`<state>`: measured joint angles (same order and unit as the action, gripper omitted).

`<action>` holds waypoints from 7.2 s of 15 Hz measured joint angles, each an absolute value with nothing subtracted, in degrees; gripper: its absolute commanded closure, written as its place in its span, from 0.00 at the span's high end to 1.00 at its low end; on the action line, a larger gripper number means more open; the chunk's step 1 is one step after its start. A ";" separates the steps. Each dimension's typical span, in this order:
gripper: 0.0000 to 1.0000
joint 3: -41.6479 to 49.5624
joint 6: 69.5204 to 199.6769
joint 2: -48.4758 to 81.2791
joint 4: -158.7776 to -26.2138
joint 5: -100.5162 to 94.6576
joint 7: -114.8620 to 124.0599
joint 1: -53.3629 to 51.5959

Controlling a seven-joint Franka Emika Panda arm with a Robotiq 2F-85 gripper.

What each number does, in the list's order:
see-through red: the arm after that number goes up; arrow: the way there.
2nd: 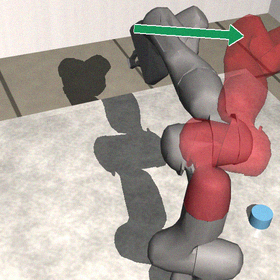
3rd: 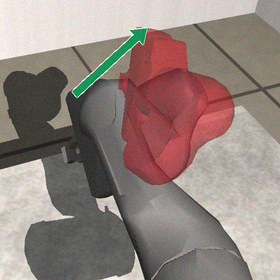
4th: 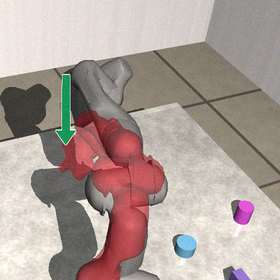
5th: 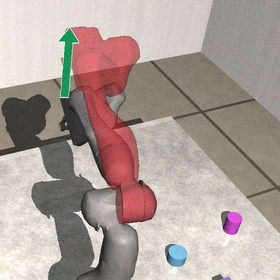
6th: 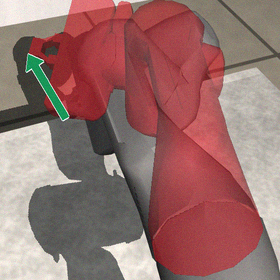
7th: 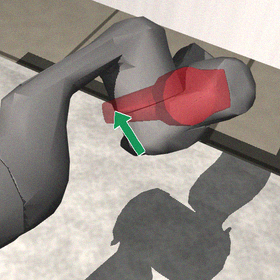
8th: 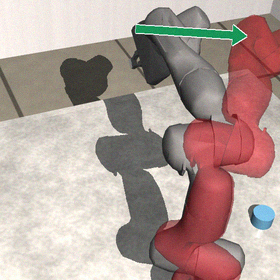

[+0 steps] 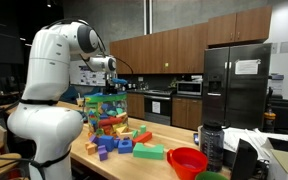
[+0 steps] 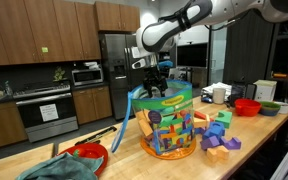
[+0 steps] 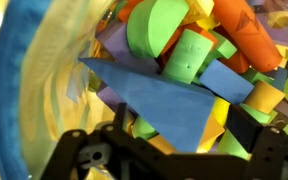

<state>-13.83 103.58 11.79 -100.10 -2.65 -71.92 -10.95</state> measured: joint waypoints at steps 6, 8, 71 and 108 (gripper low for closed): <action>1.00 -14.22 103.49 11.25 -101.51 -1.79 -71.92 -10.94; 1.00 -14.09 99.17 10.51 -100.71 -1.98 -71.95 -10.90; 0.33 -12.87 120.51 7.03 -114.61 -3.18 -72.12 -10.82; 1.00 -10.52 95.63 8.46 -92.40 -9.45 -73.77 -9.69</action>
<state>-10.52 95.63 8.46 -92.40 -9.45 -73.77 -9.69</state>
